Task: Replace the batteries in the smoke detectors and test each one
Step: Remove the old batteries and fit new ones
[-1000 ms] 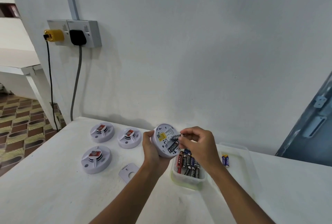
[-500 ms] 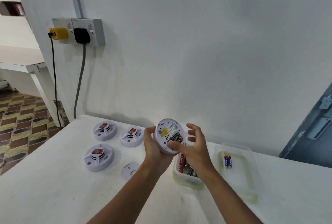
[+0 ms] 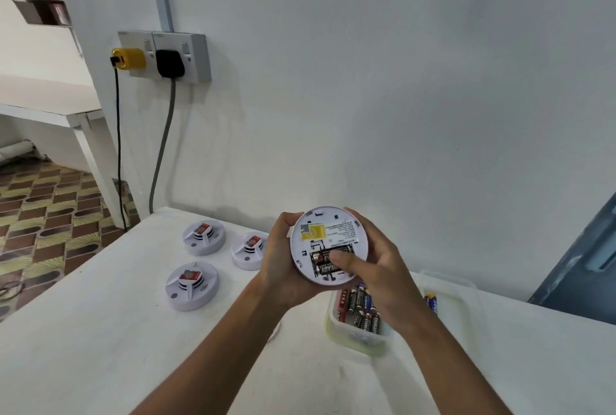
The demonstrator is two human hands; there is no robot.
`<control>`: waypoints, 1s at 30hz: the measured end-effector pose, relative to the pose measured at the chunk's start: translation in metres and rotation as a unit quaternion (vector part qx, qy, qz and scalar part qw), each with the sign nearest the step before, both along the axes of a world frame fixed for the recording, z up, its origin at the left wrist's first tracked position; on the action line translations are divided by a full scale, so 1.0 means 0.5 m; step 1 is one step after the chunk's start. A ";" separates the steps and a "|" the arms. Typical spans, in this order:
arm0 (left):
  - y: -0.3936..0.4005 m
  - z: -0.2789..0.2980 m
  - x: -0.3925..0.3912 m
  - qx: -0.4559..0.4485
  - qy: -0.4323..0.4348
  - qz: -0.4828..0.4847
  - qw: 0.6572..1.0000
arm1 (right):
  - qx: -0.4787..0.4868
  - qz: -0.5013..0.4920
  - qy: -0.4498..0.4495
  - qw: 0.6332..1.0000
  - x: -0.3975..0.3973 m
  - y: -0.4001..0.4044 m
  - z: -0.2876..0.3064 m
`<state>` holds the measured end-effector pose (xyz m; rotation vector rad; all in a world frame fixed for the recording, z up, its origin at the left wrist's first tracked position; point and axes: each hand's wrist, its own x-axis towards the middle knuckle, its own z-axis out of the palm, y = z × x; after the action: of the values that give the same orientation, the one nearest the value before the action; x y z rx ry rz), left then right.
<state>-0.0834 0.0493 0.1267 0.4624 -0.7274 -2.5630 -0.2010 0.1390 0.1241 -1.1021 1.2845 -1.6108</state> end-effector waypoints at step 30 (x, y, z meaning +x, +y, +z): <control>0.039 -0.090 0.163 0.032 -0.012 0.200 0.979 | 0.037 -0.122 0.256 0.958 0.103 0.000 -0.102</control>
<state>-0.0021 0.0688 0.0816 0.5943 -0.5004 -2.2098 -0.1494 0.1389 0.0729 -1.4154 1.8644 -1.4832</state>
